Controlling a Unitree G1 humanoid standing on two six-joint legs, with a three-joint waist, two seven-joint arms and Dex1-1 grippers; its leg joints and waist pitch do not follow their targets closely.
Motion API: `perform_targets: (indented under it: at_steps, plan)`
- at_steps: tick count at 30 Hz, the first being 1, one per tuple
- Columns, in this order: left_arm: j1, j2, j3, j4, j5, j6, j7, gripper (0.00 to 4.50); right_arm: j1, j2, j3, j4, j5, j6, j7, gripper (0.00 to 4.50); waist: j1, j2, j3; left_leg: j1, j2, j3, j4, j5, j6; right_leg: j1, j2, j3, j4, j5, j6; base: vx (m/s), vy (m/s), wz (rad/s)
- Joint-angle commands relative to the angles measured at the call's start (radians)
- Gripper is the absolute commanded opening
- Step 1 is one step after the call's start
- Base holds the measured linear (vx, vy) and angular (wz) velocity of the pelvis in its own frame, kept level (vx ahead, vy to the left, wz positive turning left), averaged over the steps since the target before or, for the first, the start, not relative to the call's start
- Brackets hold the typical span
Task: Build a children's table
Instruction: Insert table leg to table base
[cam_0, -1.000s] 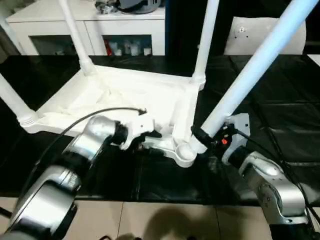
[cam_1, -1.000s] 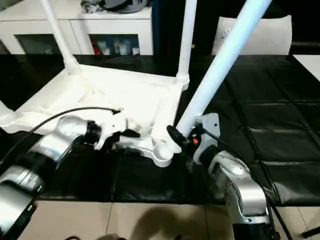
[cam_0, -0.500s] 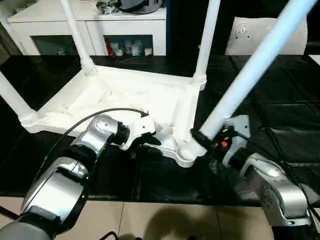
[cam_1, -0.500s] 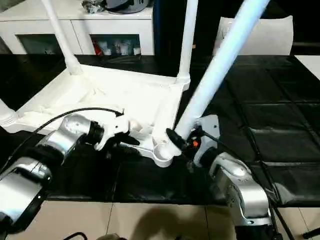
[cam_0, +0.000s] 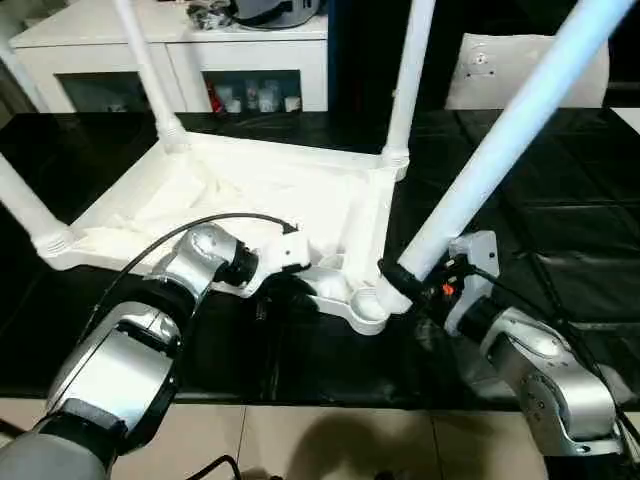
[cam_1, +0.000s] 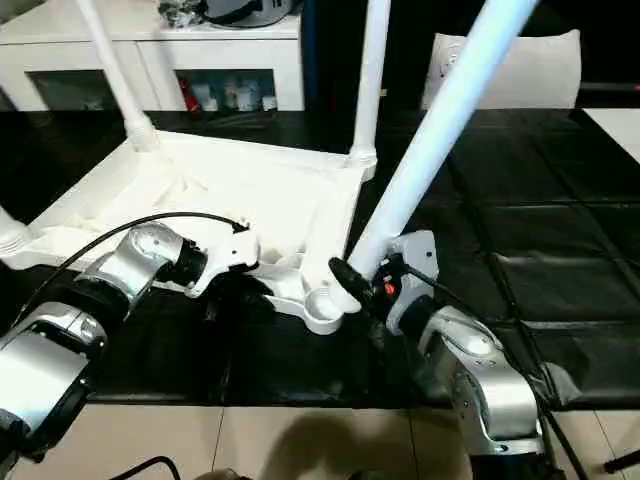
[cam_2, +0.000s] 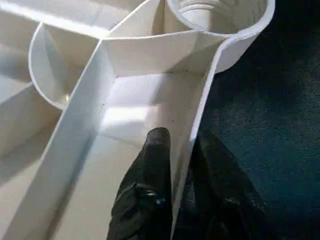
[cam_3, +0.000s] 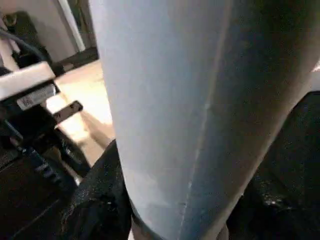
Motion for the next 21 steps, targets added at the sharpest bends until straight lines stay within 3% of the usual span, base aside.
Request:
perform_targets:
  at_steps: [1, 3, 7, 10, 11, 12, 13, 14, 17, 18, 21]
  plan:
    - [0.037, 0.040, 0.043, 0.020, -0.009, 0.092, 0.080, 0.39, -0.026, 0.008, -0.014, 0.008, 0.002, -0.019, -0.008, 1.91, 0.011, -0.006, -0.065, 0.006, 0.057, -0.036, -0.082, -0.228, 0.043, 0.065, -0.094, 0.063, -0.093, -0.413, -0.089, 0.000, 0.000, 0.00]
    - [0.075, 0.042, 0.082, -0.012, -0.026, 0.134, 0.173, 0.38, -0.032, 0.013, -0.006, 0.008, -0.002, -0.025, -0.007, 1.91, 0.001, -0.004, -0.062, 0.005, 0.058, -0.037, -0.081, -0.245, 0.040, 0.066, -0.096, 0.058, -0.095, -0.444, -0.090, 0.000, 0.000, 0.00]
    - [0.130, 0.038, 0.142, -0.079, -0.055, 0.206, 0.285, 0.32, -0.038, 0.045, -0.010, 0.021, -0.031, -0.071, -0.056, 1.91, -0.021, -0.006, -0.055, 0.008, 0.045, -0.035, -0.076, -0.276, 0.042, 0.060, -0.089, 0.045, -0.118, -0.551, -0.041, 0.000, 0.000, 0.00]
    - [0.219, 0.041, 0.175, -0.223, -0.050, 0.293, 0.358, 0.30, -0.043, 0.056, -0.005, 0.030, -0.039, -0.035, -0.096, 1.91, -0.044, -0.002, -0.053, 0.016, 0.048, -0.039, -0.077, -0.319, 0.035, 0.055, -0.086, 0.039, -0.122, -0.580, -0.033, 0.000, 0.000, 0.00]
    - [0.286, 0.036, 0.195, -0.343, -0.051, 0.337, 0.385, 0.28, -0.049, 0.066, -0.007, 0.041, -0.042, -0.008, -0.125, 1.91, -0.052, -0.002, -0.055, 0.020, 0.050, -0.041, -0.079, -0.329, 0.032, 0.056, -0.086, 0.040, -0.121, -0.578, -0.033, 0.000, 0.000, 0.00]
    - [0.330, 0.033, 0.203, -0.422, -0.053, 0.356, 0.396, 0.27, -0.052, 0.072, -0.008, 0.047, -0.040, 0.009, -0.139, 1.91, -0.061, -0.005, -0.058, 0.014, 0.058, -0.047, -0.084, -0.328, 0.027, 0.064, -0.092, 0.044, -0.112, -0.558, -0.041, 0.000, 0.000, 0.00]
    - [0.345, 0.031, 0.205, -0.450, -0.055, 0.360, 0.399, 0.23, -0.052, 0.074, -0.009, 0.049, -0.038, 0.016, -0.143, 1.91, -0.064, -0.001, -0.053, 0.013, 0.053, -0.044, -0.084, -0.331, 0.036, 0.056, -0.087, 0.042, -0.118, -0.572, -0.037, 0.000, 0.000, 0.00]
    - [0.348, 0.031, 0.206, -0.457, -0.055, 0.361, 0.400, 0.18, -0.053, 0.074, -0.009, 0.049, -0.038, 0.018, -0.143, 1.91, -0.065, 0.001, -0.056, 0.022, 0.047, -0.038, -0.076, -0.333, 0.039, 0.050, -0.087, 0.042, -0.124, -0.588, -0.032, 0.000, 0.000, 0.00]
    - [0.426, 0.035, 0.171, -0.608, -0.063, 0.292, 0.354, 0.06, -0.060, 0.078, -0.003, 0.069, -0.046, 0.010, -0.137, 1.91, -0.062, -0.012, -0.056, 0.013, 0.051, -0.041, -0.082, -0.320, 0.047, 0.053, -0.087, 0.045, -0.121, -0.583, -0.015, 0.000, 0.000, 0.00]
    - [0.433, 0.036, 0.167, -0.623, -0.066, 0.291, 0.350, 0.02, -0.061, 0.077, -0.001, 0.071, -0.047, 0.006, -0.135, 1.91, -0.059, -0.005, -0.057, 0.016, 0.052, -0.040, -0.084, -0.312, 0.047, 0.052, -0.087, 0.048, -0.119, -0.570, -0.017, 0.000, 0.000, 0.00]
    - [0.460, 0.051, 0.142, -0.685, -0.070, 0.247, 0.301, 0.00, -0.069, 0.071, 0.013, 0.079, -0.051, 0.005, -0.123, 1.91, -0.053, -0.006, -0.058, 0.013, 0.052, -0.039, -0.088, -0.291, 0.053, 0.053, -0.086, 0.053, -0.114, -0.533, -0.023, 0.000, 0.000, 0.00]
